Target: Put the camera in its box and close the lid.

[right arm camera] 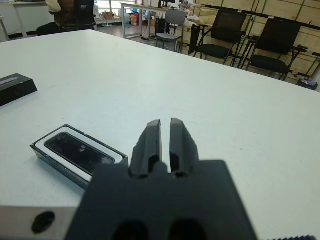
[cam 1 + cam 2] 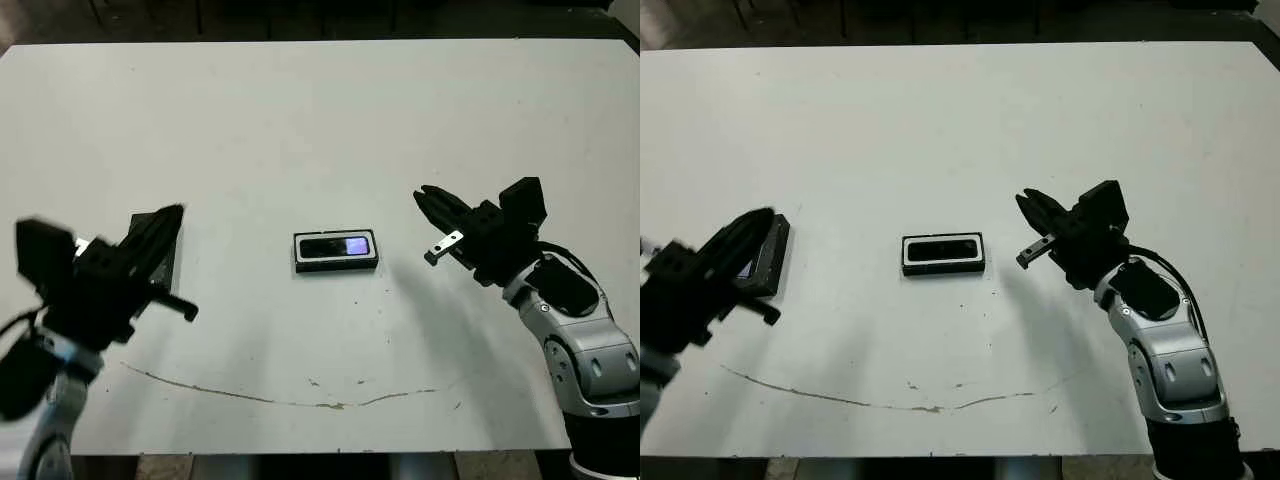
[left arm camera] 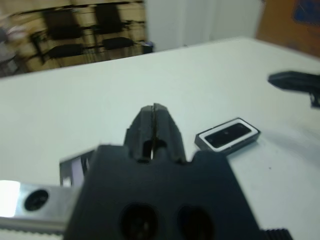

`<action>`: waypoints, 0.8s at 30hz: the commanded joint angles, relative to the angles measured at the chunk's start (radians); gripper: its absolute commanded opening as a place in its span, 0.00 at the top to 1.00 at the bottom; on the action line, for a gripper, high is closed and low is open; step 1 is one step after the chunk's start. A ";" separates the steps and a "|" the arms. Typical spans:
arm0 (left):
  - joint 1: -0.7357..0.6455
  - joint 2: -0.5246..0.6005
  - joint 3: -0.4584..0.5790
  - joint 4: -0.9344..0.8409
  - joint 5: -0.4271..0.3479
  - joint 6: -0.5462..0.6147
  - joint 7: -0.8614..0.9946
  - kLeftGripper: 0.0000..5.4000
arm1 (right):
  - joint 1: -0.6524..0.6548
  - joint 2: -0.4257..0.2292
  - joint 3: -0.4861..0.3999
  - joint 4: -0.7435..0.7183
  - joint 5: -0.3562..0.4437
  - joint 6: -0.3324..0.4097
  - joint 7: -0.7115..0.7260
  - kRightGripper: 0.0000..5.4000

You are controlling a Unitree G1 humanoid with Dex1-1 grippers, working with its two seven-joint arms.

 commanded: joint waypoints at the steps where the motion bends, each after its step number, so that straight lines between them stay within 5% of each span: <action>1: 0.079 -0.037 -0.038 -0.019 0.027 -0.043 0.092 0.89 | 0.006 0.004 0.009 0.023 -0.007 -0.008 0.002 1.00; 5: 0.093 -0.055 -0.067 0.023 0.041 -0.060 0.185 0.76 | 0.000 0.010 0.017 0.036 -0.012 -0.023 0.003 1.00; 9: 0.059 -0.082 -0.047 0.063 -0.041 0.002 0.246 0.63 | -0.005 0.006 0.025 0.042 -0.018 -0.024 0.003 1.00; 24: -0.050 -0.177 -0.057 0.171 -0.165 0.059 0.463 0.13 | 0.014 0.005 0.032 0.036 -0.024 -0.008 0.004 1.00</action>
